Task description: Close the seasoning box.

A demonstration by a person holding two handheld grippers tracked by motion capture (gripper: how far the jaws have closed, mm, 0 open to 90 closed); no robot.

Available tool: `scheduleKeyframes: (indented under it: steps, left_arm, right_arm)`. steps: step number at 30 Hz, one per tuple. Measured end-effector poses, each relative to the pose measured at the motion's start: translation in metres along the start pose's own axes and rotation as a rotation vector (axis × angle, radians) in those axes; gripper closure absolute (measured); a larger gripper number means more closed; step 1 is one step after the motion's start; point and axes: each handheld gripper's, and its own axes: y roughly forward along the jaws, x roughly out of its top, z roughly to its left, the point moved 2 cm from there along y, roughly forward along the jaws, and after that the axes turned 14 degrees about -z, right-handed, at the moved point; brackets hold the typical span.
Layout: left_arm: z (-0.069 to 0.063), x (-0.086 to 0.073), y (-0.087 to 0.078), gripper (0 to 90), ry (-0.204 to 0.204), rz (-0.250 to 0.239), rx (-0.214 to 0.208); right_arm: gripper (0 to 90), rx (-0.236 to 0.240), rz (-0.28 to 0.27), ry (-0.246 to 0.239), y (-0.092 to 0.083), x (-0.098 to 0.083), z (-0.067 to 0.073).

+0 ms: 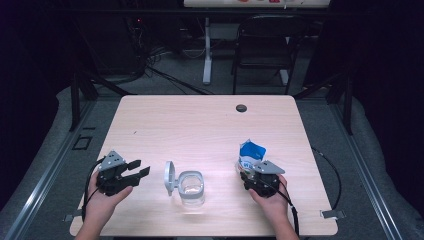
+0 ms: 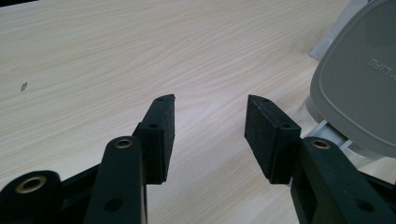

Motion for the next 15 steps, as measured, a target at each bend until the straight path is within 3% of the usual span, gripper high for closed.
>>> scheduleKeyframes:
  steps: [15]
  left_arm:
    - [0.0015,-0.0008,0.0000,53.3,-0.003,0.000,0.002]
  right_arm:
    - [46.2,-0.004,-0.009,-0.003,0.0005,-0.0003,0.0009]
